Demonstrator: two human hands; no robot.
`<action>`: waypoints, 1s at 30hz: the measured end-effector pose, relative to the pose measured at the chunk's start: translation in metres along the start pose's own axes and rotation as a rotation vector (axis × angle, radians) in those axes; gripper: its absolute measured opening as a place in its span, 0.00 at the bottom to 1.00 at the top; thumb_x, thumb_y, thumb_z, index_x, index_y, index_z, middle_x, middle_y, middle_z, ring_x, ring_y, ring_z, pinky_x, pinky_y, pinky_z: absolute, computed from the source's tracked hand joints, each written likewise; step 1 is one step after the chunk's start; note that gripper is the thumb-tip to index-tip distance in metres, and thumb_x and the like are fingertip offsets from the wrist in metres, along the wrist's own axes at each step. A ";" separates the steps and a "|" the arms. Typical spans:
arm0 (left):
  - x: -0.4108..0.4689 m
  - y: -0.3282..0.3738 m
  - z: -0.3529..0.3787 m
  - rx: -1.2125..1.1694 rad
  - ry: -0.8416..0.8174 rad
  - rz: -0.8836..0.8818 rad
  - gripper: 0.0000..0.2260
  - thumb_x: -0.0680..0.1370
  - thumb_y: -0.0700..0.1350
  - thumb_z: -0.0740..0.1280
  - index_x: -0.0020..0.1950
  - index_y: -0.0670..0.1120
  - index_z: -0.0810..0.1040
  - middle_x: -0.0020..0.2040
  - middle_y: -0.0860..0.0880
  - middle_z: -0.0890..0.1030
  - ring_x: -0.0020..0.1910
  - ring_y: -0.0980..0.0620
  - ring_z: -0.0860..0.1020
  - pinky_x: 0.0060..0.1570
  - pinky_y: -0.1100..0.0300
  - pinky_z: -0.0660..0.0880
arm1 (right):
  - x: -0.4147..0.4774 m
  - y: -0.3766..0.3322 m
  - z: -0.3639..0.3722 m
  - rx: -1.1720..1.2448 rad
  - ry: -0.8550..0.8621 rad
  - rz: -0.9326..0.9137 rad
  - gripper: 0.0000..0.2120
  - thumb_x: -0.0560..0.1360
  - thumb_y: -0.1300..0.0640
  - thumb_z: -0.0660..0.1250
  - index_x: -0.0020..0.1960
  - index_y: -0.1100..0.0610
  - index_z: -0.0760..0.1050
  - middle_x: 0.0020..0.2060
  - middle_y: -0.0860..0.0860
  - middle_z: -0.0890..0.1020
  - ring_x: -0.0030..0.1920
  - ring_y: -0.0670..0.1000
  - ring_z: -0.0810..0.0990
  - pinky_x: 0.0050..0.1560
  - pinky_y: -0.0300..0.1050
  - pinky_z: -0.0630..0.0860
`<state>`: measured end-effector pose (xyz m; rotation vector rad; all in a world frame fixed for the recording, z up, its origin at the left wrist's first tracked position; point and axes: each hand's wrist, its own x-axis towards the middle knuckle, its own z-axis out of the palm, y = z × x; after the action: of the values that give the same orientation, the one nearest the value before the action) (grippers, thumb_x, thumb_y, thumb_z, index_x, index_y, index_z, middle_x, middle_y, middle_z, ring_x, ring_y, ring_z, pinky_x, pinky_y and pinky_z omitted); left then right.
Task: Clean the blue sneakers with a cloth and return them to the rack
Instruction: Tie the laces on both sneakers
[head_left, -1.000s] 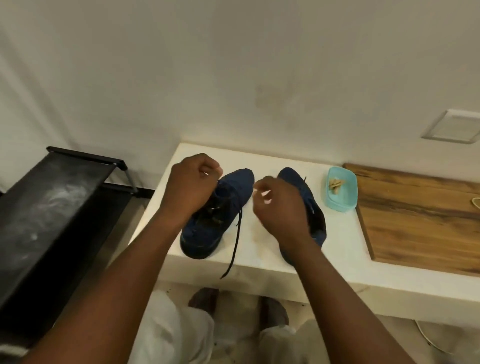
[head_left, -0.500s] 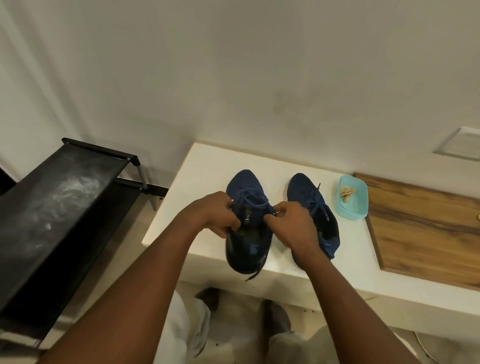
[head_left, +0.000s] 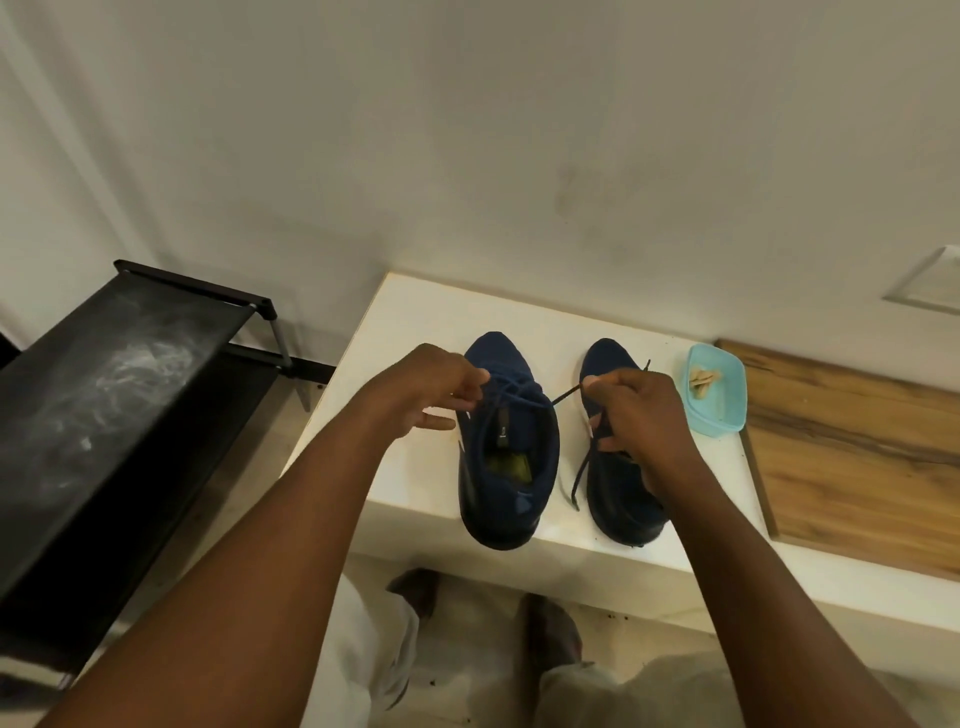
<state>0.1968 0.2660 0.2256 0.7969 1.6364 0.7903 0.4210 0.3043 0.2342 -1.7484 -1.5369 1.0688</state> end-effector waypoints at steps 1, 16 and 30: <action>0.000 0.000 -0.005 -0.098 -0.009 -0.028 0.09 0.80 0.45 0.69 0.57 0.43 0.81 0.54 0.44 0.85 0.52 0.48 0.85 0.58 0.47 0.81 | 0.002 0.001 -0.001 -0.023 0.008 0.020 0.08 0.78 0.51 0.68 0.50 0.56 0.78 0.42 0.53 0.82 0.42 0.53 0.82 0.47 0.49 0.83; -0.001 0.018 0.036 0.271 -0.093 0.491 0.10 0.79 0.52 0.70 0.56 0.51 0.84 0.49 0.57 0.83 0.50 0.59 0.82 0.56 0.59 0.78 | 0.014 -0.056 0.012 0.324 -0.050 -0.211 0.23 0.71 0.47 0.75 0.41 0.67 0.73 0.40 0.61 0.81 0.42 0.49 0.82 0.43 0.43 0.78; 0.004 0.024 0.032 -0.092 0.048 0.408 0.13 0.84 0.52 0.62 0.55 0.44 0.81 0.46 0.46 0.87 0.45 0.49 0.86 0.53 0.54 0.81 | 0.017 -0.034 0.011 0.225 -0.339 -0.102 0.08 0.78 0.56 0.67 0.56 0.49 0.78 0.48 0.49 0.86 0.46 0.48 0.85 0.46 0.49 0.83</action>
<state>0.2299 0.2854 0.2377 1.0695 1.4843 1.1695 0.3943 0.3259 0.2540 -1.3736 -1.6084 1.4800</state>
